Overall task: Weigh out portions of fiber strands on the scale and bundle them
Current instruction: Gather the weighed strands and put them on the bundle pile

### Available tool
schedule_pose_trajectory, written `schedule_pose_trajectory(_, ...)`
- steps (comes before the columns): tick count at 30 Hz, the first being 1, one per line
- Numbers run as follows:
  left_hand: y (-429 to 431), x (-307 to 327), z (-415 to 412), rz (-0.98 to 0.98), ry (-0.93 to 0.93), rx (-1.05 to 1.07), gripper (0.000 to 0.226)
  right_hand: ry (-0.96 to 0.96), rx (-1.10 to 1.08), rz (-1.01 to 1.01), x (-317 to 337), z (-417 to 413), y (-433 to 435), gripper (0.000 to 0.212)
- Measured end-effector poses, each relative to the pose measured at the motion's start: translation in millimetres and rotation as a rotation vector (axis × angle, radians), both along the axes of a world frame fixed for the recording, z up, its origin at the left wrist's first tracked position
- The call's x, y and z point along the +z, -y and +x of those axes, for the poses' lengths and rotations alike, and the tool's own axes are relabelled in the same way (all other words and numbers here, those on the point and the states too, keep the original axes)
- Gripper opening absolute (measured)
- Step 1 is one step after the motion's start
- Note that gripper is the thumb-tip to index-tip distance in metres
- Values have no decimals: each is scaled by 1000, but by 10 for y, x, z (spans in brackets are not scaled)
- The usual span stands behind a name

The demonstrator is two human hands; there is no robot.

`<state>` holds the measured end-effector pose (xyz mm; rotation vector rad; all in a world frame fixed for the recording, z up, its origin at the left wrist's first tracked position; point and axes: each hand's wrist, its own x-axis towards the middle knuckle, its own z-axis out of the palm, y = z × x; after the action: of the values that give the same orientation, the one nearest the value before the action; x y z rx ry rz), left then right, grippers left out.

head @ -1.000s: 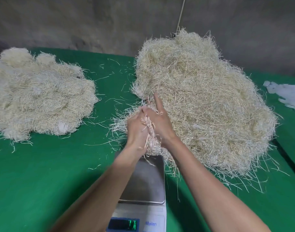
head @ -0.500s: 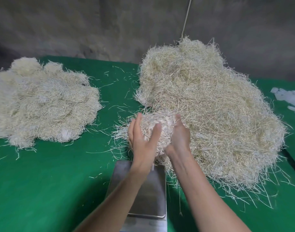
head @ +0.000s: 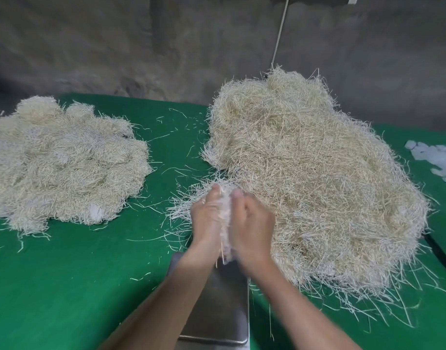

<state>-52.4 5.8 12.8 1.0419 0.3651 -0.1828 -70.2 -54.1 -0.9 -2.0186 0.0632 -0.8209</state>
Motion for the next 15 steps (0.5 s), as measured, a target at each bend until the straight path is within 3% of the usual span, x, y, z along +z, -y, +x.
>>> schedule_pose_trajectory(2, -55, 30, 55, -44, -22, 48, 37, 19, 38, -52, -37, -71, -161, 42)
schedule_pose_trajectory(4, -29, 15, 10, 71, 31, -27, 35, -70, 40, 102, 39, 124, -23, 43)
schedule_pose_trajectory(7, 2, 17, -87, 225, 28, -171, 45, -181, 94, 268, 96, 289, 270, 8)
schedule_pose_trajectory(9, -27, -39, 9, 389, 241, -105, 36, -245, 292, 280, 35, 158, 162, 41)
schedule_pose_trajectory(11, -72, -54, 135, 551, 465, -45, 14, -319, 435, 331, -38, -25, -50, 52)
schedule_pose_trajectory(13, -53, -131, 222, 569, 438, 47, 14, -293, 401, 426, -72, -65, -125, 43)
schedule_pose_trajectory(15, -16, -193, 199, 448, 289, 82, 9, -244, 267, 518, -56, 23, -54, 31)
